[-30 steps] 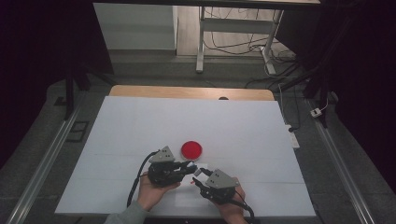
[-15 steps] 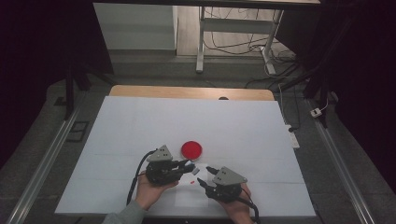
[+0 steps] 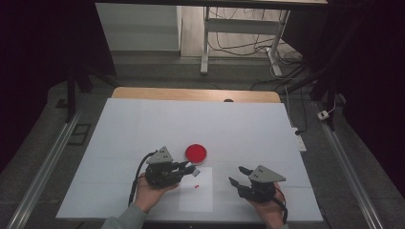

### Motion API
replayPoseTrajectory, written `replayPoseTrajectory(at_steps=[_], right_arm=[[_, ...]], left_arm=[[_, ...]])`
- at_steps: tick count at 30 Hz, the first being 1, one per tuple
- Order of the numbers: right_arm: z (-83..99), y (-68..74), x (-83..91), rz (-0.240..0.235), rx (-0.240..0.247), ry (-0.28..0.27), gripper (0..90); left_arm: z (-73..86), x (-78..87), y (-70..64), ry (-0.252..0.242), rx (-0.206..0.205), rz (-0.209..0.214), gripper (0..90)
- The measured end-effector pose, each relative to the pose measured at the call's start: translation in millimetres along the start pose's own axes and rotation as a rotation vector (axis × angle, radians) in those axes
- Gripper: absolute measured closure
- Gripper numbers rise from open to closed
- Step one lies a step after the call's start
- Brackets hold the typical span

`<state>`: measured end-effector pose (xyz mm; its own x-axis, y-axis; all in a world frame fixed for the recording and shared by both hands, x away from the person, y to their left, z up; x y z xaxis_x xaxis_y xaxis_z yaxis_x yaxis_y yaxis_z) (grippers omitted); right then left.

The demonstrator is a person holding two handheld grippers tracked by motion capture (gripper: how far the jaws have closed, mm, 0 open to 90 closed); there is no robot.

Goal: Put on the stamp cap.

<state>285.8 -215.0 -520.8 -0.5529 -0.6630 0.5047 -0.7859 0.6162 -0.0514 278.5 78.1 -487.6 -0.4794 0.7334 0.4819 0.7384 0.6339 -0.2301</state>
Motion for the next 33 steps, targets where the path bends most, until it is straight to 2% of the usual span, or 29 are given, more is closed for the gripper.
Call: replayPoseTrajectory(at_steps=[15, 19, 33], right_arm=[[26.1, -36.4, 46.8, 0.095, -0.069, -0.014, 44.4], [27.7, -41.1, 50.6, 0.106, -0.084, -0.026, 44.4], [26.6, -38.9, 45.3, 0.097, -0.063, -0.007, 44.4]], left_arm=[[-2.1, 7.4, 7.6, -0.009, -0.002, -0.024, 75.5], [-2.9, 9.5, 9.7, -0.013, -0.005, -0.034, 75.6], [-5.0, 11.5, 18.1, -0.014, -0.019, -0.061, 75.5]])
Point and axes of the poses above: each handheld gripper's, and its own axes: x roughly backward along the jaws, z roughly out of its underside, y roughly to its left, the point moved 3 cm from there along -x, roughly forward along the jaws, and after that the axes turned 4 degrees about -z, right-handed, at the moved point
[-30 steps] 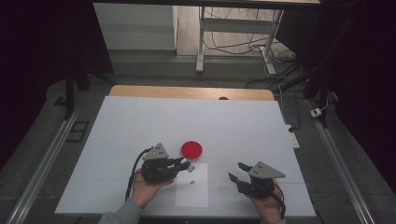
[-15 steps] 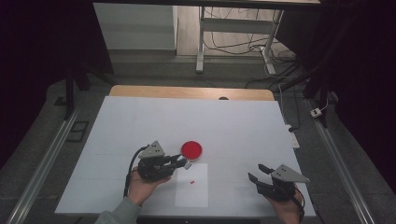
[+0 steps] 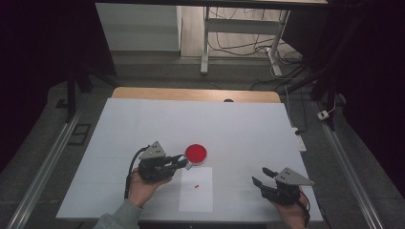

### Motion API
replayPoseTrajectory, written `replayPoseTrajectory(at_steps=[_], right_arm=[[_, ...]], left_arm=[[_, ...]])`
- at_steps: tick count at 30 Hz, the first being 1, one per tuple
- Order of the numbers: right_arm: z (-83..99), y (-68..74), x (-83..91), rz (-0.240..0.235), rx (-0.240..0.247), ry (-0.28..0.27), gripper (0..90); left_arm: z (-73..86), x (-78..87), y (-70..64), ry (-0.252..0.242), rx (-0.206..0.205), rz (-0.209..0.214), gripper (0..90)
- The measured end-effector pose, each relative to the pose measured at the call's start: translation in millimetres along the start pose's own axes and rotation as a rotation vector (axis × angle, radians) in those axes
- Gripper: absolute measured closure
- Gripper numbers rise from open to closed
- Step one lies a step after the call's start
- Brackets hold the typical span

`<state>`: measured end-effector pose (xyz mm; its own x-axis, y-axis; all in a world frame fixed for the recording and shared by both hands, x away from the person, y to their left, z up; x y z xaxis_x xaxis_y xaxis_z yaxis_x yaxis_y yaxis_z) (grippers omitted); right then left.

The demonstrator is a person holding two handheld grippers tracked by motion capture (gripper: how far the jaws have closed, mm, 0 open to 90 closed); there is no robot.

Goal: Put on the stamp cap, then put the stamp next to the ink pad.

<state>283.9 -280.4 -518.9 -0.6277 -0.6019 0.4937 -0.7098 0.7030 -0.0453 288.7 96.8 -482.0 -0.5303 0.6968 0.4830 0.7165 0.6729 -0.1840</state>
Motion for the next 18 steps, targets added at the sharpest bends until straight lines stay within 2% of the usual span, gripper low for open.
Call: replayPoseTrajectory(at_steps=[18], right_arm=[[-0.5, 1.5, -1.8, -0.008, 0.007, 0.004, 44.4]], left_arm=[[1.4, -1.0, 11.1, 0.012, 0.002, -0.038, 75.4]])
Point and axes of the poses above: each handheld gripper's, and its own axes: x roughly backward along the jaws, z roughly out of its underside, y roughly to its left, the point moved 3 cm from there along -x, roughly forward along the jaws, and after that the axes turned 4 degrees about -z, right-handed, at the moved point
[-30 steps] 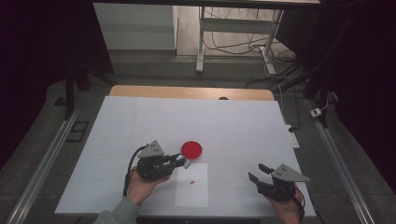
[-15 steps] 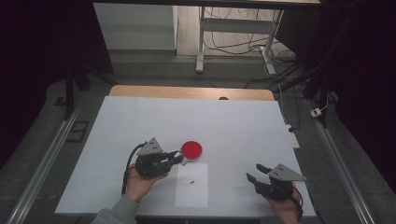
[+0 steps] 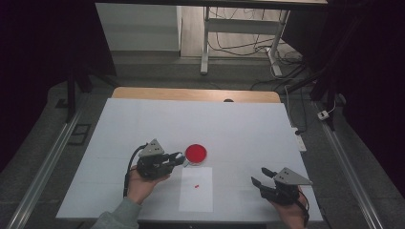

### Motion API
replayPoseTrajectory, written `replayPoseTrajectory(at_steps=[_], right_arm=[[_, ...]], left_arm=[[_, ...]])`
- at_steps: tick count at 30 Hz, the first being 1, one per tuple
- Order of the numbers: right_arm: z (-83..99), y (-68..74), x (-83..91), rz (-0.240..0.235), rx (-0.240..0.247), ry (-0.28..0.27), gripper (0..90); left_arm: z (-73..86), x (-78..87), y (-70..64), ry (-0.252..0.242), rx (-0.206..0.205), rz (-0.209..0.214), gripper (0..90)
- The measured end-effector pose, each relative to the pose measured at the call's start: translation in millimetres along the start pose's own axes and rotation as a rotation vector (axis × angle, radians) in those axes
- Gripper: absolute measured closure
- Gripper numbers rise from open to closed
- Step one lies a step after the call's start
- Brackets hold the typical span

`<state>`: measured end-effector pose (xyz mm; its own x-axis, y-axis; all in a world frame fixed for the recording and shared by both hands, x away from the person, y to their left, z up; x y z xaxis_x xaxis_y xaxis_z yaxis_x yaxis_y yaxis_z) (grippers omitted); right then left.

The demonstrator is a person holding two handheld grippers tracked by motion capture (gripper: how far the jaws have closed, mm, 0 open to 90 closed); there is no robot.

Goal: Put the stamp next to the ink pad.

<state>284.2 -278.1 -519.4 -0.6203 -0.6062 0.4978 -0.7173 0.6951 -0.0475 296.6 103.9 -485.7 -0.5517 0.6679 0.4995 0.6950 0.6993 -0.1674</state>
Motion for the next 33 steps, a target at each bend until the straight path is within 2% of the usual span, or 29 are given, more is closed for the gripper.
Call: replayPoseTrajectory(at_steps=[8, 18, 25, 33], right_arm=[[0.3, -0.2, 0.1, 0.003, 0.002, 0.003, 44.4], [0.5, -0.1, -0.5, 0.002, 0.002, 0.007, 44.4], [0.6, 0.4, -1.6, 0.0, 0.002, 0.006, 44.4], [1.0, 0.2, -1.7, 0.002, 0.001, 0.01, 44.3]], left_arm=[[-0.7, 0.5, 6.9, 0.0, 0.007, -0.012, 75.4], [1.7, -3.9, 25.0, 0.019, 0.018, -0.075, 75.4], [5.4, -14.4, 35.2, 0.064, 0.001, -0.136, 75.3], [10.1, -29.1, 42.7, 0.119, -0.014, -0.17, 75.3]])
Point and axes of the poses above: each handheld gripper's, and its own axes: x roughly backward along the jaws, z roughly out of its underside, y roughly to its left, the point moved 3 cm from there along -x, roughly forward along the jaws, and after that the axes turned 4 degrees about -z, right-handed, at the moved point
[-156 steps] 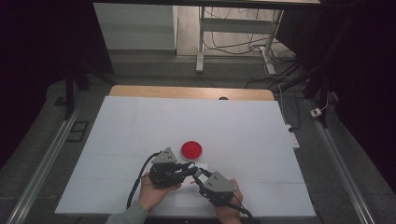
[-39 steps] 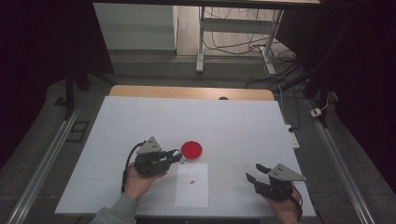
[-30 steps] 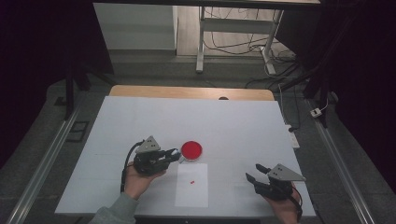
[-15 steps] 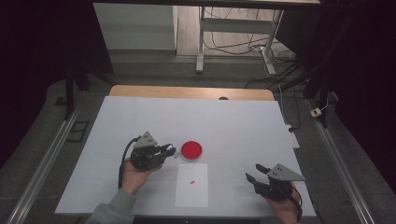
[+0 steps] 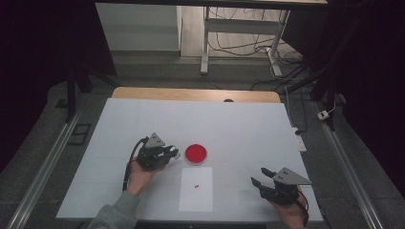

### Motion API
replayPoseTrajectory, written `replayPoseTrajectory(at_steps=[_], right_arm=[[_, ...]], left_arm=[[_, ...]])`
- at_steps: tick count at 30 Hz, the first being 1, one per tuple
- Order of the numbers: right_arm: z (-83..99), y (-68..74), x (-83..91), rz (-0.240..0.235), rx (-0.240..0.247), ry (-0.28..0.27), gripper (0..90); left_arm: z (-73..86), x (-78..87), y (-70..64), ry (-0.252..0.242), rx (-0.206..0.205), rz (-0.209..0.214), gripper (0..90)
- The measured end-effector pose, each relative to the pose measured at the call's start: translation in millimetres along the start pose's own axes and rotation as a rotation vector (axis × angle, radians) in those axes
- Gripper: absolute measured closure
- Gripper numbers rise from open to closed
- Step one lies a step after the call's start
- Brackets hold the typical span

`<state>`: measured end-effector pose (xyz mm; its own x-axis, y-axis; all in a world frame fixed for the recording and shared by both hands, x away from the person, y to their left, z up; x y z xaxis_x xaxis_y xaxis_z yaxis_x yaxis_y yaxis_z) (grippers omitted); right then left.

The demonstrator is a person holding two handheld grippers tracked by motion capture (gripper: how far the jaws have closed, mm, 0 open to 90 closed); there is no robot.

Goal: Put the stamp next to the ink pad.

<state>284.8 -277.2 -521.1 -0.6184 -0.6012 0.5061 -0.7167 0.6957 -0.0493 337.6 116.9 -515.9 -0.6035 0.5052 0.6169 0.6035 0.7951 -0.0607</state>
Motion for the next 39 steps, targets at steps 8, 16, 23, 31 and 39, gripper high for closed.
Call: replayPoseTrajectory(at_steps=[8, 16, 23, 31, 39], right_arm=[[0.4, 0.0, -0.4, -0.001, 0.001, 0.005, 44.2], [0.6, -0.1, -0.8, -0.001, 0.003, 0.008, 43.9], [0.5, 0.1, -0.7, -0.003, 0.003, 0.009, 43.8], [0.1, 1.3, -1.2, -0.002, 0.003, 0.008, 43.7], [0.3, 0.5, -0.1, -0.006, -0.001, 0.0, 43.7]], left_arm=[[2.4, -13.8, 0.9, 0.044, -0.011, -0.002, 75.1], [4.0, -20.9, -0.2, 0.072, -0.026, -0.014, 74.8], [4.8, -23.8, -0.4, 0.076, -0.024, -0.018, 74.4], [4.5, -24.4, -1.2, 0.068, -0.023, -0.017, 66.6], [2.8, -13.7, -0.5, 0.027, -0.015, -0.005, 42.1]])
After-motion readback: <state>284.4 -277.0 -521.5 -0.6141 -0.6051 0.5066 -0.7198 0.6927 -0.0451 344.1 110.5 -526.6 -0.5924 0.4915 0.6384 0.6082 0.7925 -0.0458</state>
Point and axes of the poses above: each handheld gripper's, and its own axes: x roughly backward along the jaws, z roughly out of its underside, y roughly to its left, the point moved 3 cm from there along -x, roughly forward along the jaws, and after that the axes turned 4 degrees about -z, right-handed, at the moved point
